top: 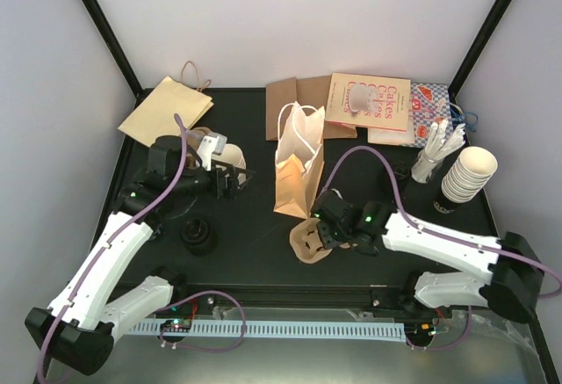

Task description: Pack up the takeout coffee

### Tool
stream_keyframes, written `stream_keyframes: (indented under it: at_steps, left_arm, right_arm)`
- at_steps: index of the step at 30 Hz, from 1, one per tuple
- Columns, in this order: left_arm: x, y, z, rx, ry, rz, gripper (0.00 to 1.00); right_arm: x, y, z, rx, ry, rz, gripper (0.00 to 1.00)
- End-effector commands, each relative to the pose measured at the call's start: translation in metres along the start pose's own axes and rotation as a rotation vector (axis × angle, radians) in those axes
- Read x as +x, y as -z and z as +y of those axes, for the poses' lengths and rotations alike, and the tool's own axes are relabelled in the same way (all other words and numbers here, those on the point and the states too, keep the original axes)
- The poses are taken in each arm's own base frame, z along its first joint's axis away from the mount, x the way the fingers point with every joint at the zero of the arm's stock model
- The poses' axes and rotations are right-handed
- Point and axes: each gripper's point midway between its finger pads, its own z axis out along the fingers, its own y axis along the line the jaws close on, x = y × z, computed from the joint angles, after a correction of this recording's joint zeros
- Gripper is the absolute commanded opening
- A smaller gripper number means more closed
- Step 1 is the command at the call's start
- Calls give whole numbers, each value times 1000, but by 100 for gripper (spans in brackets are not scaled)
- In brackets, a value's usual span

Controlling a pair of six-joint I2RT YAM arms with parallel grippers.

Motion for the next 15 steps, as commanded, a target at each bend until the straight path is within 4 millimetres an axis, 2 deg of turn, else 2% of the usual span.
stream_keyframes:
  at_steps: [1, 7, 15]
  left_arm:
    - [-25, 4, -18, 5, -13, -49, 99]
    - [-49, -1, -36, -78, -62, -69, 99]
    - [-84, -10, -37, -248, -101, -68, 96]
  right_arm:
    - [-25, 41, -5, -16, -24, -148, 36]
    - [-46, 90, -22, -3, -56, -306, 35]
    - [-64, 154, -58, 74, -123, -501, 34]
